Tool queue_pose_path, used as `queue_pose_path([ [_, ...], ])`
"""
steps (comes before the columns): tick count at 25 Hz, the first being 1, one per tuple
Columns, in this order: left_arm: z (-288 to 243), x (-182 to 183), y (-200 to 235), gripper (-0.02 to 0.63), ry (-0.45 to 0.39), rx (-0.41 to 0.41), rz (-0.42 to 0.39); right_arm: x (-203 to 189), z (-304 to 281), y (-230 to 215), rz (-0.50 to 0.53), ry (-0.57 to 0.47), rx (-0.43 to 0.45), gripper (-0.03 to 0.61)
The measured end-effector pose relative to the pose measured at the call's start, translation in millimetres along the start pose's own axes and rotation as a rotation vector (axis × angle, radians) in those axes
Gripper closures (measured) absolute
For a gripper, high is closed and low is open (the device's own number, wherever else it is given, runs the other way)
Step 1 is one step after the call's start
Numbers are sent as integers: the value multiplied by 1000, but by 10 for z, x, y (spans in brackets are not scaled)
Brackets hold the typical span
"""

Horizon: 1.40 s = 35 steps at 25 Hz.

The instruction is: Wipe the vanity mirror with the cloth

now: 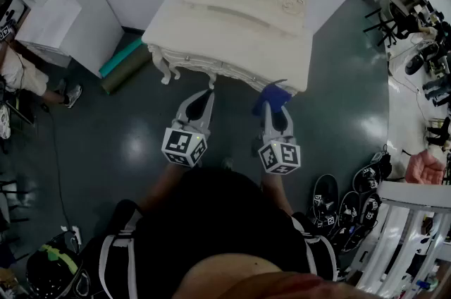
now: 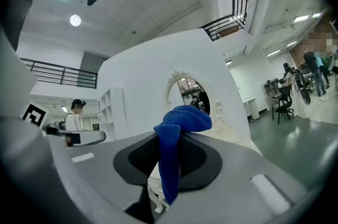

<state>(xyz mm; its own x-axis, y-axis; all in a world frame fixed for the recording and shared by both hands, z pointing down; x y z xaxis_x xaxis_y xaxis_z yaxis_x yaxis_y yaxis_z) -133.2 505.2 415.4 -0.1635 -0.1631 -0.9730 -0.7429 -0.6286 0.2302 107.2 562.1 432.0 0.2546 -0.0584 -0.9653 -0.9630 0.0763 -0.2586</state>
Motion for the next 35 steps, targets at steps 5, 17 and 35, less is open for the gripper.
queue_pose_path([
  [5,46,70,26,603,-18,-10,2,34,-1,93,2,-20,2,500],
  [17,165,111,208,603,-24,-20,34,72,-5,241,-18,-50,-21,500],
  [35,-14,166,852,603,-9,-22,62,-167,-556,426,-43,-38,-58,500],
])
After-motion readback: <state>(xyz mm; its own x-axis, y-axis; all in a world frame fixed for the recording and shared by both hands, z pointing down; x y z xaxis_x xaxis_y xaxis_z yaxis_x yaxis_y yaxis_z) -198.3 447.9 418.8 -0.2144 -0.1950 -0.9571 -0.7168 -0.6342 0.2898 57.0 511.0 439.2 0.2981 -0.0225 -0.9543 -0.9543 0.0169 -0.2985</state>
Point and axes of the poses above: the fingertips, and each gripper's own axes: z backward along the fingers, y to its left, x out of its top, the point moved 9 cm from there along z, backward along the fingers, and after that the axes turned 1 degree about -x, right-handed, at the moved point
